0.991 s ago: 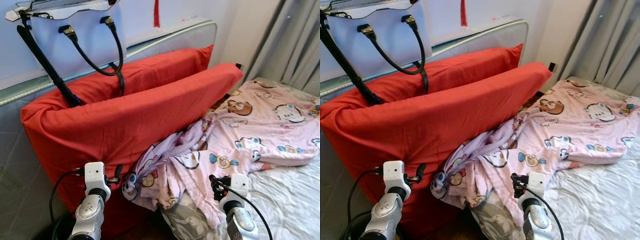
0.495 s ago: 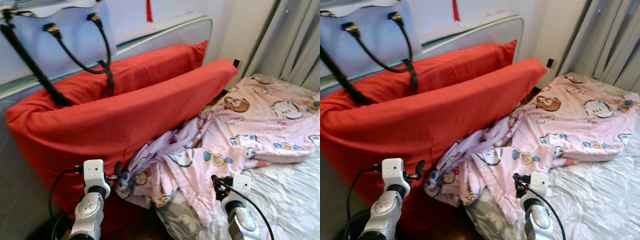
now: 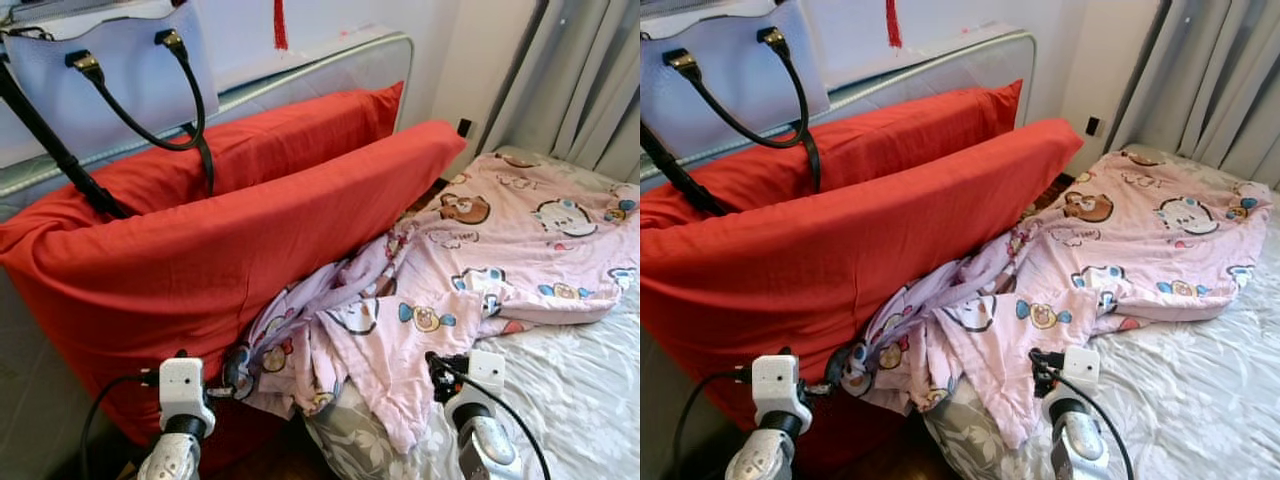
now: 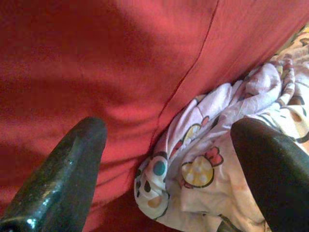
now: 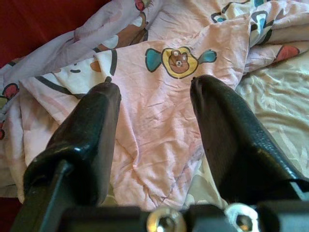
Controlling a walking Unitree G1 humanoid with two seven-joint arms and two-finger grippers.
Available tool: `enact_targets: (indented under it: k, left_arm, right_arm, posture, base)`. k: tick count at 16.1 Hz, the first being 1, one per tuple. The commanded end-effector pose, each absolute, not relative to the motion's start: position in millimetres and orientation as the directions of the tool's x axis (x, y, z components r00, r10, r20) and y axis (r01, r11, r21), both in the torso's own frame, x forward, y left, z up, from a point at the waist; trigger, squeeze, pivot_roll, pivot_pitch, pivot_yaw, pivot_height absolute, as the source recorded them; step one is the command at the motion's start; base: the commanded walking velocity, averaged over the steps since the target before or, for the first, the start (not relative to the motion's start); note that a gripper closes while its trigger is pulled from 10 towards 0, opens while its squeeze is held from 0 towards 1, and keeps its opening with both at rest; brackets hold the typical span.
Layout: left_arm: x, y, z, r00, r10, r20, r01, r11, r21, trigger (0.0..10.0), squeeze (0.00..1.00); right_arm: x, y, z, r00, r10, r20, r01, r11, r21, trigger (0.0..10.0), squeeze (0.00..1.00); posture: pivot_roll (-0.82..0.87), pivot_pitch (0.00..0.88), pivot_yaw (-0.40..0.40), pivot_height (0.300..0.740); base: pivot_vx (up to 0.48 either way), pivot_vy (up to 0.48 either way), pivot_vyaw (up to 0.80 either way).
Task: Clean up the room
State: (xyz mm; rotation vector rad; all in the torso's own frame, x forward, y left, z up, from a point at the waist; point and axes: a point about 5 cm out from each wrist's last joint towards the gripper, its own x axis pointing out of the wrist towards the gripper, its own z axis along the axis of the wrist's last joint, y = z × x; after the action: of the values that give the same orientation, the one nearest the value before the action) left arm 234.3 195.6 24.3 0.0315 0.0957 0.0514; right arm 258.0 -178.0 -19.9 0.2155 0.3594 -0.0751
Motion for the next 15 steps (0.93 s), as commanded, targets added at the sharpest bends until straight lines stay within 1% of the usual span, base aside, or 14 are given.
enact_targets:
  k: [1, 4, 6, 10, 13, 15]
  left_arm:
    - [235.0, 197.1, 25.1, 0.993, 0.06, -0.101, -0.056, 0.998, 0.036, 10.0, 0.0]
    - [236.1, 195.3, 27.2, 0.992, 0.065, -0.107, -0.062, 0.997, 0.035, 10.0, 0.0]
    - [231.1, 192.9, 29.2, 0.993, 0.063, -0.104, -0.06, 0.998, 0.034, 10.0, 0.0]
    - [230.3, 199.7, 34.0, 0.994, 0.072, -0.084, -0.069, 0.997, 0.042, 10.0, 0.0]
    - [235.5, 199.1, 35.7, 0.992, 0.082, -0.092, -0.079, 0.996, 0.033, 10.0, 0.0]
    - [237.9, 195.7, 36.7, 0.993, 0.072, -0.091, -0.07, 0.997, 0.028, 10.0, 0.0]
  right_arm:
    - [258.0, -177.3, -21.2, 0.929, -0.033, -0.369, 0.113, 0.974, 0.197, 10.0, 0.0]
    - [258.7, -176.9, -20.3, 0.932, -0.035, -0.362, 0.113, 0.974, 0.196, 10.0, 0.0]
    - [256.2, -179.7, -19.2, 0.94, -0.035, -0.34, 0.106, 0.976, 0.191, 10.0, 0.0]
    - [243.0, -192.9, -15.2, 0.963, -0.045, -0.267, 0.09, 0.983, 0.158, 10.0, 0.0]
    - [228.3, -198.4, -23.5, 0.95, -0.073, -0.303, 0.118, 0.984, 0.135, 10.0, 0.0]
    - [235.1, -193.4, -18.9, 0.955, -0.066, -0.288, 0.113, 0.983, 0.147, 10.0, 0.0]
  posture:
    - [0.01, 0.0, -0.029, 0.74]
    - [0.01, 0.0, -0.024, 0.74]
    - [0.01, 0.0, -0.032, 0.74]
    - [0.01, 0.0, -0.038, 0.74]
    - [-0.02, 0.0, -0.028, 0.74]
    - [-0.01, 0.0, -0.027, 0.74]
  base:
    - [0.0, 0.0, 0.0]
    - [0.0, 0.0, 0.0]
    - [0.0, 0.0, 0.0]
    - [0.0, 0.0, 0.0]
    - [0.0, 0.0, 0.0]
    - [0.0, 0.0, 0.0]
